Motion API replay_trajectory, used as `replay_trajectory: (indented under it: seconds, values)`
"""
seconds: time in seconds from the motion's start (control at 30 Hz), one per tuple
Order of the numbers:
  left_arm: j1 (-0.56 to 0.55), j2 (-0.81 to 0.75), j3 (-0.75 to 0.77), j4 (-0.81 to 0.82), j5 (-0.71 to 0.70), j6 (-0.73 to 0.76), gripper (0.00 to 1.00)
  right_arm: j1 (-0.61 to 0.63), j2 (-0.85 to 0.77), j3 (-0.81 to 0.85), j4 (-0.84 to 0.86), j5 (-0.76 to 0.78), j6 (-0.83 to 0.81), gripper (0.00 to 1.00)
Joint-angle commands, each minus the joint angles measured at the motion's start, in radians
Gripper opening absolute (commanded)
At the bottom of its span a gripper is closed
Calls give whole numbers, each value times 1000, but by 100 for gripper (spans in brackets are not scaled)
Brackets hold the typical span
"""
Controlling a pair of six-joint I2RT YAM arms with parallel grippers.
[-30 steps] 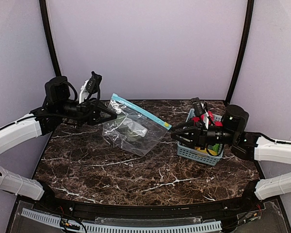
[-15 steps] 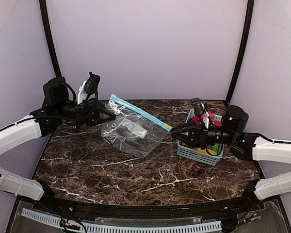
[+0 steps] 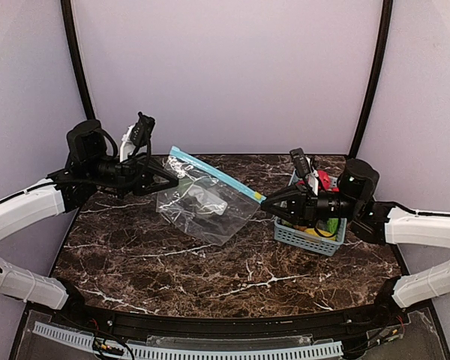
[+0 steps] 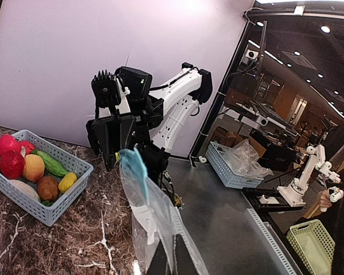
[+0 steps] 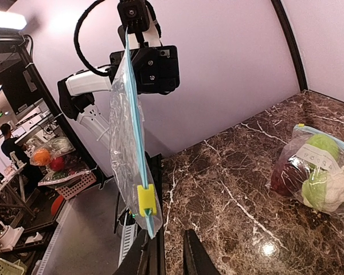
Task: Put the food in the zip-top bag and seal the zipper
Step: Hold the zipper from the zipper food storage bag.
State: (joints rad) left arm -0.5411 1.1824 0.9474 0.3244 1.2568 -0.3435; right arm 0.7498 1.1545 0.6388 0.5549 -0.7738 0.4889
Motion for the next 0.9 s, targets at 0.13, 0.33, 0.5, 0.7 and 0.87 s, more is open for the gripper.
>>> replay_trajectory:
  seconds: [0.13,0.33,0.5,0.7,0.87]
  values:
    - [5,3,-20,29,25,-7,1,-8,13,41,62,-46,8,16]
    - [4,5,-20,37,24,-12,1,-8,16,42,60,-51,9,5]
    - [4,14,-24,-2,10,3,1,-7,5,41,53,-48,0,0]
    - [10,1,58,-402,-206,254,65,-7,-41,70,-142,7,-98,0]
    - [62,-73,92,-527,-531,352,82,-7,-92,126,-417,78,-228,0]
